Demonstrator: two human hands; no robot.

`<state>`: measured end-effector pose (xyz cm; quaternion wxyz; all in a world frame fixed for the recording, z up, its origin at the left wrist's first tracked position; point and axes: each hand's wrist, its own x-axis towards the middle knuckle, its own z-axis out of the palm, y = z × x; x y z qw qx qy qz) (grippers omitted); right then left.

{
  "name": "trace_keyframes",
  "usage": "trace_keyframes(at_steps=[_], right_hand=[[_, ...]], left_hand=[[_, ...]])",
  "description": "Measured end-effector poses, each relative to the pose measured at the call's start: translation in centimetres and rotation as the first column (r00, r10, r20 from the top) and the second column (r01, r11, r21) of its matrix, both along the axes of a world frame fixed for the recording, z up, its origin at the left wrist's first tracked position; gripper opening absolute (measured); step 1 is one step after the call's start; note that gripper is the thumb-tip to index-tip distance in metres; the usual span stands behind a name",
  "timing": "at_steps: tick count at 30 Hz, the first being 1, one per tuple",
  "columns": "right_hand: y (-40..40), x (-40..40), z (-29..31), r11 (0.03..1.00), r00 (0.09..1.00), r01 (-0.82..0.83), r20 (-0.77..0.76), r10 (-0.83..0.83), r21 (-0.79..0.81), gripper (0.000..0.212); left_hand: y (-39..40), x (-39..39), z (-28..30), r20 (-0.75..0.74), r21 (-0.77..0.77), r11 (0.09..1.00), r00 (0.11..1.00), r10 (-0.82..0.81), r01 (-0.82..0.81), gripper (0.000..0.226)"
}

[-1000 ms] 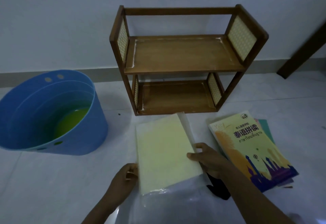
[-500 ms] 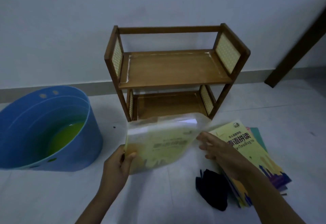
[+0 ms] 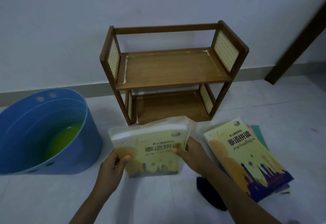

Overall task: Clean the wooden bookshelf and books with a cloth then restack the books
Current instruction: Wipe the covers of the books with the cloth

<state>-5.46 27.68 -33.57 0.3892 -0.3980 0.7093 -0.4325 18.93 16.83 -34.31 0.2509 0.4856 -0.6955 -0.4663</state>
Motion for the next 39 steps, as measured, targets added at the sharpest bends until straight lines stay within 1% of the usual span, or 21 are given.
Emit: trace_keyframes(at_steps=[3, 5, 7, 9, 12, 14, 16, 18, 20, 22, 25, 26, 28, 30, 31, 33, 34, 35, 36, 37, 39], right_hand=[[0.5, 0.3, 0.9, 0.998, 0.994, 0.02, -0.11, -0.027, -0.067, 0.02], [1.1, 0.5, 1.0, 0.994, 0.988, 0.047, -0.14, -0.06, -0.095, 0.022], [1.7, 0.7, 0.0, 0.993, 0.986, 0.076, -0.139, -0.088, -0.091, 0.024], [2.3, 1.0, -1.4, 0.994, 0.988, 0.096, -0.114, -0.1, -0.044, 0.027], [2.3, 1.4, -2.6, 0.993, 0.986, 0.114, -0.126, -0.112, 0.01, 0.034], [1.5, 1.3, -2.1, 0.989, 0.984, 0.144, -0.104, -0.145, -0.012, 0.024], [0.4, 1.2, -1.0, 0.984, 0.979, 0.17, -0.106, -0.175, -0.056, 0.019], [-0.3, 1.0, -0.3, 0.978, 0.972, 0.191, -0.123, -0.2, -0.077, 0.018], [-0.5, 0.9, -0.7, 0.966, 0.957, 0.256, -0.136, -0.257, -0.025, 0.024], [-0.9, 1.0, -2.2, 0.954, 0.946, 0.293, -0.159, -0.281, 0.058, 0.025], [-1.4, 1.2, -5.6, 0.95, 0.96, 0.235, -0.201, -0.193, 0.207, 0.026], [-1.6, 1.3, -6.7, 0.948, 0.963, 0.206, -0.222, -0.153, 0.241, 0.028], [-1.6, 1.3, -8.6, 0.941, 0.965, 0.175, -0.242, -0.105, 0.29, 0.033], [-1.5, 1.3, -9.8, 0.924, 0.969, 0.174, -0.226, -0.1, 0.34, 0.035], [-1.4, 1.2, -10.0, 0.914, 0.973, 0.176, -0.205, -0.105, 0.365, 0.032], [-0.8, 1.0, -9.5, 0.91, 0.973, 0.135, -0.225, -0.047, 0.392, 0.025], [-0.5, 0.7, -8.9, 0.919, 0.968, 0.104, -0.252, -0.006, 0.381, 0.03], [0.1, 0.1, -8.1, 0.93, 0.96, 0.082, -0.278, 0.022, 0.358, 0.039], [0.3, -0.8, -7.1, 0.945, 0.945, 0.07, -0.324, 0.039, 0.319, 0.049], [0.9, -2.1, -6.0, 0.962, 0.923, 0.078, -0.383, 0.029, 0.261, 0.056], [1.9, -5.2, -4.1, 0.976, 0.89, 0.165, -0.448, -0.084, 0.144, 0.057]], left_hand=[[0.6, -0.2, 1.1, -0.004, -0.144, 0.987, 0.998, 0.066, -0.065, 0.027], [1.2, -0.5, 1.3, -0.004, -0.181, 0.982, 0.998, 0.059, -0.059, 0.028], [1.5, -0.7, 1.0, 0.002, -0.161, 0.986, 0.999, 0.052, -0.051, 0.028], [1.8, -0.9, 0.1, 0.02, -0.14, 0.989, 0.999, 0.048, -0.045, 0.028], [1.8, -0.8, -0.9, 0.054, -0.1, 0.992, 0.995, 0.078, -0.072, 0.027], [1.2, -1.1, -0.7, 0.047, -0.103, 0.992, 0.996, 0.081, -0.076, 0.019], [0.3, -1.8, 0.0, 0.049, -0.102, 0.993, 0.996, 0.072, -0.067, 0.009], [-0.4, -2.5, 0.2, 0.054, -0.045, 0.994, 0.993, 0.101, -0.099, 0.018], [-0.5, -3.1, -0.7, 0.091, 0.044, 0.989, 0.987, 0.134, -0.138, 0.024], [-0.3, -3.4, -2.8, 0.138, 0.119, 0.982, 0.982, 0.129, -0.146, 0.024], [0.0, -3.5, -6.9, 0.199, 0.208, 0.97, 0.976, 0.086, -0.127, 0.022], [0.1, -3.5, -7.6, 0.253, 0.214, 0.968, 0.964, 0.077, -0.134, 0.021], [0.1, -3.7, -9.1, 0.352, 0.173, 0.974, 0.933, 0.077, -0.146, 0.016], [-0.2, -3.7, -10.1, 0.41, 0.14, 0.983, 0.911, 0.053, -0.12, 0.012], [-0.5, -3.6, -10.4, 0.459, 0.126, 0.988, 0.888, 0.026, -0.094, 0.012], [-0.9, -3.8, -10.6, 0.61, 0.105, 0.993, 0.792, -0.026, -0.048, 0.016], [-1.1, -4.0, -10.3, 0.676, 0.08, 0.996, 0.737, -0.021, -0.044, 0.021], [-0.9, -4.6, -9.7, 0.71, 0.051, 0.998, 0.704, -0.013, -0.033, 0.028], [-0.8, -5.5, -8.6, 0.714, 0.028, 1.0, 0.7, -0.013, -0.009, 0.036], [-0.2, -7.0, -7.5, 0.692, 0.015, 0.998, 0.72, -0.053, 0.06, 0.043], [0.9, -10.5, -5.4, 0.626, 0.019, 0.96, 0.745, -0.23, 0.28, 0.046]])
